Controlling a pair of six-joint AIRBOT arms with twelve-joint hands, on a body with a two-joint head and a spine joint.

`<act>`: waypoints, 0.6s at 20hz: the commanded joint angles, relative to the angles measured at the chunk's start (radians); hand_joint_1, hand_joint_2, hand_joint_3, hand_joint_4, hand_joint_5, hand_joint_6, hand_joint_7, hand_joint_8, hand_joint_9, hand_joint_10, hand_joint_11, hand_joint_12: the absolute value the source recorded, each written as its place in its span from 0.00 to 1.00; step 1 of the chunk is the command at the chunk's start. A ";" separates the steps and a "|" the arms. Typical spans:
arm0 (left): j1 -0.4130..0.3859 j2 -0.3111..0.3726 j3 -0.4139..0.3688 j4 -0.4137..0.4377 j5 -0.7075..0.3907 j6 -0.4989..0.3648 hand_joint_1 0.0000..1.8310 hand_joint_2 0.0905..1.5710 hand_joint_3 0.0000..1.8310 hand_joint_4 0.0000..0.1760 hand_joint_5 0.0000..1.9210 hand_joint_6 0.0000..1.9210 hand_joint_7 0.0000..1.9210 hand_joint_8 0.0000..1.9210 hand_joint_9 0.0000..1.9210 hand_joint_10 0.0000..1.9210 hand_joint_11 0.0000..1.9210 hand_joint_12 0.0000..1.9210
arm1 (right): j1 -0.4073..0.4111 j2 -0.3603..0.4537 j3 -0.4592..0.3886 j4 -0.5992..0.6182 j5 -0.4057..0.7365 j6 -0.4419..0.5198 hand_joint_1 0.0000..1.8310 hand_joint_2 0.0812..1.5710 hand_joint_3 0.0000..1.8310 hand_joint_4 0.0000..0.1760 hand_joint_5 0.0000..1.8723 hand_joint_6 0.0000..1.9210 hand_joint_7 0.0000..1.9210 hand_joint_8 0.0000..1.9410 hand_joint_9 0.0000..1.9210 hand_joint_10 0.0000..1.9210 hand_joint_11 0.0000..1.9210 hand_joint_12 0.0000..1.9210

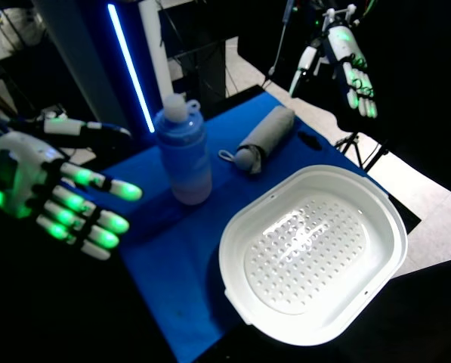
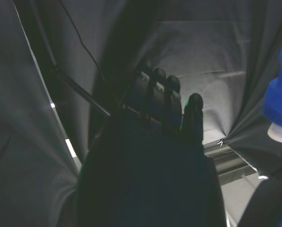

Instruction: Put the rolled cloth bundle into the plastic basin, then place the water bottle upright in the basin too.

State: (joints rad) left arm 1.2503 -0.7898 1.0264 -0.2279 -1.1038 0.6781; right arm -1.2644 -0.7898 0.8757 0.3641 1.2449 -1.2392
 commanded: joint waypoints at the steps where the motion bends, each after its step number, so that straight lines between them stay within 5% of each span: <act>1: -0.021 -0.004 0.008 0.002 -0.116 -0.008 0.04 0.59 0.00 1.00 0.01 0.00 0.00 0.00 0.00 0.00 0.00 0.00 | 0.014 0.000 0.006 -0.002 0.119 0.005 0.01 0.91 0.01 0.10 0.16 0.00 0.08 0.00 0.02 0.00 0.00 0.08; 3: -0.063 -0.004 0.010 0.055 -0.090 -0.008 0.06 0.58 0.00 1.00 0.00 0.00 0.00 0.00 0.00 0.00 0.00 0.00 | 0.014 0.000 0.007 -0.002 0.115 0.005 0.03 0.92 0.00 0.06 0.16 0.00 0.08 0.00 0.02 0.00 0.00 0.08; 5: -0.116 -0.005 0.007 0.134 -0.056 -0.009 0.25 0.50 0.00 1.00 0.02 0.00 0.00 0.00 0.00 0.00 0.00 0.00 | 0.013 -0.002 0.009 -0.001 0.111 0.005 0.04 0.92 0.00 0.04 0.16 0.00 0.09 0.00 0.03 0.00 0.00 0.07; 12: -0.322 -0.066 0.038 0.459 0.189 -0.094 0.26 0.50 0.00 1.00 0.04 0.01 0.00 0.00 0.00 0.00 0.00 0.00 | 0.014 -0.005 0.020 0.000 0.109 0.005 0.03 0.93 0.00 0.19 0.15 0.00 0.07 0.00 0.01 0.00 0.00 0.07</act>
State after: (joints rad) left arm 0.9340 -0.8581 1.0668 0.2646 -0.8391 0.5842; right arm -1.2644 -0.7937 0.8913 0.3645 1.2297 -1.2396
